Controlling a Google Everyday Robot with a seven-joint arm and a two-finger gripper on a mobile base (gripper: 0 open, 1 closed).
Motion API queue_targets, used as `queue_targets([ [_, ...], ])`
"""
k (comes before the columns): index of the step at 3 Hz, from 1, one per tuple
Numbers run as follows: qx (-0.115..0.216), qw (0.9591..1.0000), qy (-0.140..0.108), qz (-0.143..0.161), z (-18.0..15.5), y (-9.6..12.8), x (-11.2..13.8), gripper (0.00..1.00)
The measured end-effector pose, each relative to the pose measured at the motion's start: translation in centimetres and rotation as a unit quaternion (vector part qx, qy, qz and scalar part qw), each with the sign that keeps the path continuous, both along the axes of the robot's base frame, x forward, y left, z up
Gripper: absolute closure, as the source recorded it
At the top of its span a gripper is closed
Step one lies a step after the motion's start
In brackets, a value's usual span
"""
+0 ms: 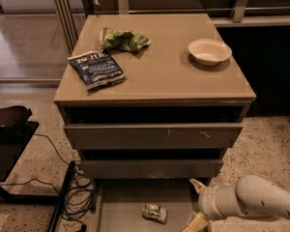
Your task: Pick 7up can from bottom drawer and place on counter
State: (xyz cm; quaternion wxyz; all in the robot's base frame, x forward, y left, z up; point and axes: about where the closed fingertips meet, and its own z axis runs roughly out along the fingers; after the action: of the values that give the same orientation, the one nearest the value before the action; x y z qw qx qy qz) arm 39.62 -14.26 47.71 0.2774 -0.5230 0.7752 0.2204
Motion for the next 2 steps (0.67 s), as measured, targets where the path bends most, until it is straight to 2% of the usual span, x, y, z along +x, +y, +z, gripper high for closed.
queue_targets([
  [1, 0.037, 0.9985, -0.02, -0.035, -4.1, 0.3, 1.7, 0.0],
  [2, 0.054, 0.9964, -0.024, -0.062, -9.5, 1.5, 3.3, 0.0],
])
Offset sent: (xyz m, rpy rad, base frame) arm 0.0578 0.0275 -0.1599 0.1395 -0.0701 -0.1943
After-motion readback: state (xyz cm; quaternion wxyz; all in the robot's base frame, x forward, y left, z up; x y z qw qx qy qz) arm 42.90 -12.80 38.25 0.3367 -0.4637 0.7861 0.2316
